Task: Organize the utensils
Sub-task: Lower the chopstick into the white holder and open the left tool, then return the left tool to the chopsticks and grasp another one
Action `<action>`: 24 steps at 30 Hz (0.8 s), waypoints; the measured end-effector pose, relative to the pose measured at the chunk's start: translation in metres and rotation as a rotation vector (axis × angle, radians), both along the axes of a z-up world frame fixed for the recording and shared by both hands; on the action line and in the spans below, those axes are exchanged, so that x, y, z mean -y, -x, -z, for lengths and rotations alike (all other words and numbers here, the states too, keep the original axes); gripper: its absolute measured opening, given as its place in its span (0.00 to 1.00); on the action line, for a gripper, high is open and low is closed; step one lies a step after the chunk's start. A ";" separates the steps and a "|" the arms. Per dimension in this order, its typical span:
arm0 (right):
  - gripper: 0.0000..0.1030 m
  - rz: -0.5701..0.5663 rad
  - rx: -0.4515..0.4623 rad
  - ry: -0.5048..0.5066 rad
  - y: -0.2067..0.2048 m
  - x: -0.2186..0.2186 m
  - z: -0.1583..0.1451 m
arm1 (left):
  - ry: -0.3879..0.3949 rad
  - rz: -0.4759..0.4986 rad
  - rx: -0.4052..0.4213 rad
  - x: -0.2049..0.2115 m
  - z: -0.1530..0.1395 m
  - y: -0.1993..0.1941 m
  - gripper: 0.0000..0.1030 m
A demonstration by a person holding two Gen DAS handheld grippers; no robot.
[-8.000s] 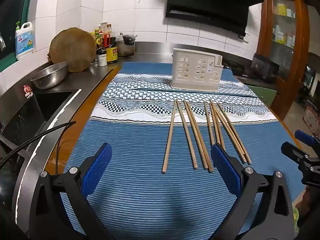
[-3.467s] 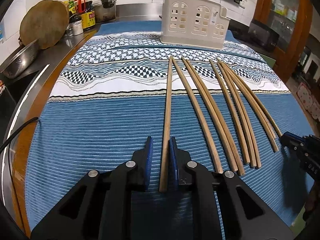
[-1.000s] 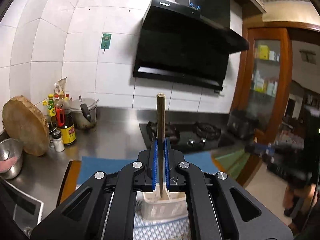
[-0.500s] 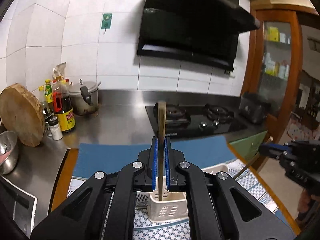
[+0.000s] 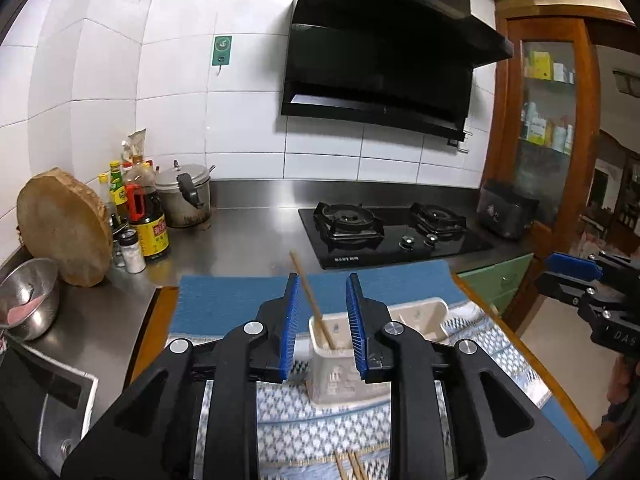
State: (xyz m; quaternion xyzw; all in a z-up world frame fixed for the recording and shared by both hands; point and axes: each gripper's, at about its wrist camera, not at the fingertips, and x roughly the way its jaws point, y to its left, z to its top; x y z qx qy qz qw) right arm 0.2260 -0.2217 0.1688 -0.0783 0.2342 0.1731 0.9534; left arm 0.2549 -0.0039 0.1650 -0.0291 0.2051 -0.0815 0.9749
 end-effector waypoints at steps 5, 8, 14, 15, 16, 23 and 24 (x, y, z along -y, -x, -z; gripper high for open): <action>0.41 -0.025 0.002 -0.009 0.054 0.003 0.015 | 0.001 0.014 -0.044 -0.003 0.019 0.049 0.23; 0.41 -0.043 -0.012 -0.037 0.086 0.006 0.027 | 0.002 0.021 -0.079 -0.006 0.039 0.079 0.23; 0.41 -0.061 -0.063 -0.083 0.139 0.007 0.065 | 0.034 0.030 -0.145 -0.011 0.084 0.131 0.24; 0.41 -0.055 -0.073 -0.078 0.148 0.007 0.076 | 0.042 0.032 -0.161 -0.011 0.093 0.139 0.24; 0.41 -0.048 -0.078 -0.072 0.153 0.007 0.083 | 0.045 0.030 -0.170 -0.011 0.100 0.145 0.24; 0.41 0.002 -0.182 -0.022 0.177 -0.002 0.154 | 0.039 0.027 -0.244 -0.008 0.143 0.170 0.24; 0.41 0.011 -0.196 -0.018 0.177 -0.002 0.163 | 0.037 0.026 -0.254 -0.007 0.149 0.173 0.24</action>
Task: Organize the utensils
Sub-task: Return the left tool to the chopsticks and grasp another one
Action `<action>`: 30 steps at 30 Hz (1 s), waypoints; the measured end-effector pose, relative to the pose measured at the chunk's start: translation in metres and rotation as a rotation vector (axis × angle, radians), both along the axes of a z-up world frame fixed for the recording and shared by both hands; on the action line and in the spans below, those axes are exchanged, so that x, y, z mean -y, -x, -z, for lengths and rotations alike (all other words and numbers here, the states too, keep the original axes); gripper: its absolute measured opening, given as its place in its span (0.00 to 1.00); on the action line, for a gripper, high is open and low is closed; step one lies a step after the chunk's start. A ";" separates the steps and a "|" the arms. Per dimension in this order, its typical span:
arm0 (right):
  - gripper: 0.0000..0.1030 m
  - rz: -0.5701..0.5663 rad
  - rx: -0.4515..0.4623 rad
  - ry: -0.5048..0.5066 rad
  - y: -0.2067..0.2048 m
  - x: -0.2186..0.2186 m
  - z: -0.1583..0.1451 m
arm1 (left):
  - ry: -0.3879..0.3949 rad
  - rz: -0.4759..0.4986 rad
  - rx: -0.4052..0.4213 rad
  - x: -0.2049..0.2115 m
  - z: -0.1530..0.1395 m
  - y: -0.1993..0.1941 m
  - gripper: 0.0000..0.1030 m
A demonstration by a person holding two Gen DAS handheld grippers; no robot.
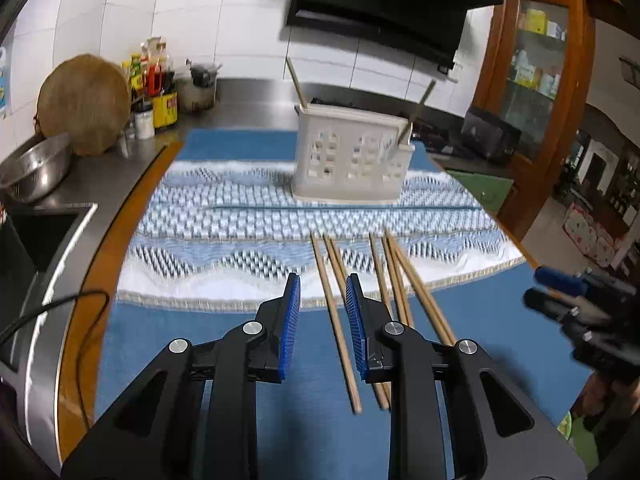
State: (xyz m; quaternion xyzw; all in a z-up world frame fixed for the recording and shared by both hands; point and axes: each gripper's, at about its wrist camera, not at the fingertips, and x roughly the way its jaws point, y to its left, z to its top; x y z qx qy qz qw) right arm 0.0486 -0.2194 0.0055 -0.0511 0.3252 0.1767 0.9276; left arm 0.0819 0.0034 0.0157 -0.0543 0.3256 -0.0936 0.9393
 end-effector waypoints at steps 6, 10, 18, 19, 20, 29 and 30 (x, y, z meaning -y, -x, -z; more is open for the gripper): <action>0.30 0.048 -0.103 -0.005 -0.008 -0.001 0.047 | -0.013 0.005 -0.039 0.006 0.021 0.008 0.24; 0.26 0.063 -0.147 -0.017 -0.017 0.000 0.064 | -0.033 0.012 -0.065 0.012 0.033 0.007 0.24; 0.21 0.078 -0.211 -0.013 -0.030 -0.005 0.085 | -0.059 0.049 -0.141 0.028 0.061 0.001 0.23; 0.21 0.076 -0.215 -0.019 -0.031 -0.005 0.086 | -0.059 0.053 -0.148 0.030 0.064 0.000 0.23; 0.21 0.075 -0.215 -0.021 -0.031 -0.005 0.086 | -0.064 0.058 -0.154 0.031 0.067 0.000 0.23; 0.20 0.089 -0.201 0.007 -0.033 -0.004 0.085 | -0.071 0.057 -0.206 0.038 0.087 -0.012 0.23; 0.18 0.086 -0.202 0.006 -0.033 -0.005 0.085 | -0.074 0.055 -0.210 0.039 0.089 -0.013 0.23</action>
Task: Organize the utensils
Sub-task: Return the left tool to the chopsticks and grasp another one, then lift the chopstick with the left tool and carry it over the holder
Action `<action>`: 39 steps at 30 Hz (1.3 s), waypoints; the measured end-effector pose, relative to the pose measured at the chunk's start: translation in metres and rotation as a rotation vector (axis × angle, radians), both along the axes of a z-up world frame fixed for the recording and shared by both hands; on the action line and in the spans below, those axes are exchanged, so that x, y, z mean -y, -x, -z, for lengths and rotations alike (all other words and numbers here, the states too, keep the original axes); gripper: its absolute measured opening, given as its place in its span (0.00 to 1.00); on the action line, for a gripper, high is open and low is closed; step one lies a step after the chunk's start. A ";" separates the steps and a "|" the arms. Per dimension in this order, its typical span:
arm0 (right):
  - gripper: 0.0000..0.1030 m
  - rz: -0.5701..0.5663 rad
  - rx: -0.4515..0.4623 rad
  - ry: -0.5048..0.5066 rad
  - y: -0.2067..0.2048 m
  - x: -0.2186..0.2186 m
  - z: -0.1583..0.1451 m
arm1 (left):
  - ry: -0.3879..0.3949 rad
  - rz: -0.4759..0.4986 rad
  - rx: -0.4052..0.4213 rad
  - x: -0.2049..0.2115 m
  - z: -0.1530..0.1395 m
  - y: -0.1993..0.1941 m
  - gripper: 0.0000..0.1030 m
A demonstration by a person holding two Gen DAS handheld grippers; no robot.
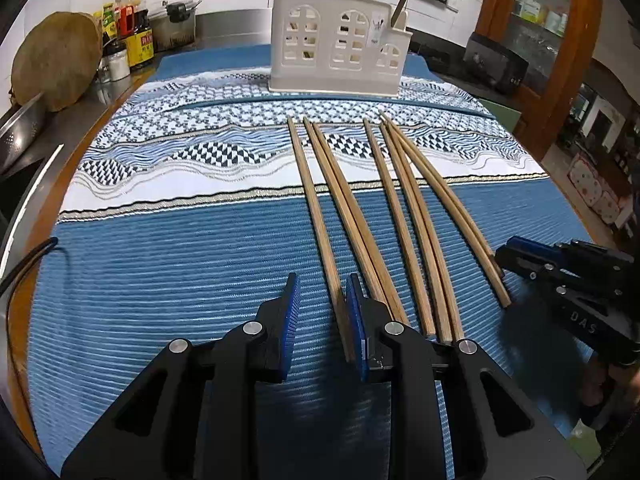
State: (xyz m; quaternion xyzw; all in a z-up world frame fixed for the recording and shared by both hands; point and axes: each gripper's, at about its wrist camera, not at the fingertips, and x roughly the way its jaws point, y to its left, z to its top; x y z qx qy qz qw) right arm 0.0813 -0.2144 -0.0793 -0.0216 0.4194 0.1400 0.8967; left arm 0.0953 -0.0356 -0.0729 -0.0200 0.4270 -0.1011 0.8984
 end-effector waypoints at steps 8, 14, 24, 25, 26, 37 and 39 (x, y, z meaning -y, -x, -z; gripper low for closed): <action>0.12 -0.017 -0.002 0.003 -0.002 -0.009 0.001 | -0.024 0.010 -0.002 0.003 0.004 -0.005 0.23; 0.12 -0.017 -0.022 0.000 -0.008 -0.013 0.004 | -0.053 -0.014 0.002 -0.001 0.003 -0.010 0.22; 0.09 -0.004 -0.015 0.007 -0.009 -0.014 0.006 | -0.025 -0.022 0.005 -0.005 0.005 -0.012 0.23; 0.09 -0.005 -0.015 0.005 -0.009 -0.013 0.006 | -0.023 -0.021 0.005 -0.004 0.004 -0.013 0.23; 0.09 -0.005 -0.016 0.003 -0.010 -0.013 0.006 | -0.023 -0.019 0.005 -0.004 0.005 -0.014 0.23; 0.08 0.008 0.039 -0.022 -0.002 0.000 -0.014 | -0.010 -0.015 0.005 -0.006 -0.001 -0.017 0.06; 0.08 0.011 0.077 -0.027 0.002 0.005 -0.028 | 0.008 -0.015 0.026 -0.008 -0.010 -0.015 0.06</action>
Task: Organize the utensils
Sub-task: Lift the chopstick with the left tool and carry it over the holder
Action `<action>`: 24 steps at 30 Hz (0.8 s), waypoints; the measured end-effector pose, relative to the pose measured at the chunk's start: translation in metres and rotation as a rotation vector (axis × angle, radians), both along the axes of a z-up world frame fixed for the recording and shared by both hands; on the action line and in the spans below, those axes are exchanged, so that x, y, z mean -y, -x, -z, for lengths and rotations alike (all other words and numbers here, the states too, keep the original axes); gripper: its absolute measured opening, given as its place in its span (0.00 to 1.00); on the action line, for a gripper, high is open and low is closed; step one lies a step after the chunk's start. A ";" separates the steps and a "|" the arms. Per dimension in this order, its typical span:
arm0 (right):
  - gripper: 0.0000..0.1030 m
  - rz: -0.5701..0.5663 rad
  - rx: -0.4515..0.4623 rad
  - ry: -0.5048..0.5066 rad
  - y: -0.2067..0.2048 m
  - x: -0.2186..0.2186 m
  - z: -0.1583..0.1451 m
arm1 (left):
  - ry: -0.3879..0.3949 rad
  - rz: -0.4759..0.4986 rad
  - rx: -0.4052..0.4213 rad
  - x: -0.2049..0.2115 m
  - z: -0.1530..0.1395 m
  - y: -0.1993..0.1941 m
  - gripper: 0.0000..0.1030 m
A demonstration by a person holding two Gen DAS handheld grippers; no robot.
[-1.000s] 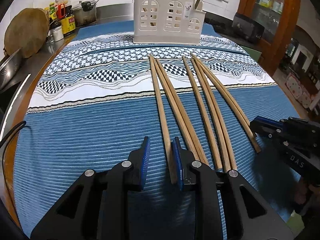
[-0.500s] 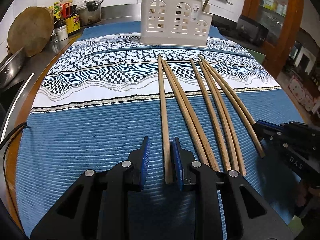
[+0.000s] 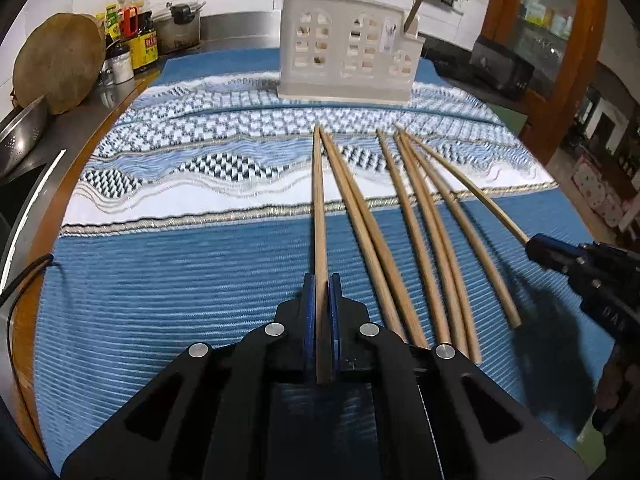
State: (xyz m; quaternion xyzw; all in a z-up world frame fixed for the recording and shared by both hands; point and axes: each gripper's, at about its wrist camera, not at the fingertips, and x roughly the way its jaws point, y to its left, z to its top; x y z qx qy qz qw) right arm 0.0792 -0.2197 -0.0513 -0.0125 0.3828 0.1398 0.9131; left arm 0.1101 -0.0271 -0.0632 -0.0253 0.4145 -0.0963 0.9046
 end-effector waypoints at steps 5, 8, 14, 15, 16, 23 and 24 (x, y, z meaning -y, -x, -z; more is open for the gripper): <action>0.07 -0.009 0.105 0.003 0.006 0.008 -0.040 | 0.024 -0.004 0.072 -0.007 -0.025 0.006 0.06; 0.07 -0.018 0.147 -0.003 0.003 0.010 -0.060 | 0.037 -0.009 0.115 -0.010 -0.041 0.006 0.06; 0.07 -0.046 0.195 -0.025 -0.011 0.010 -0.094 | 0.058 0.000 0.190 -0.016 -0.070 0.000 0.06; 0.07 -0.052 0.205 -0.020 -0.014 0.010 -0.100 | 0.058 0.003 0.196 -0.017 -0.073 -0.001 0.06; 0.07 -0.057 0.212 -0.016 -0.015 0.009 -0.104 | 0.058 0.004 0.204 -0.017 -0.077 -0.003 0.06; 0.06 -0.093 0.226 -0.004 -0.049 0.010 -0.139 | 0.077 0.010 0.238 -0.023 -0.099 -0.026 0.05; 0.06 -0.094 0.228 -0.002 -0.055 0.011 -0.145 | 0.078 0.013 0.241 -0.023 -0.103 -0.031 0.05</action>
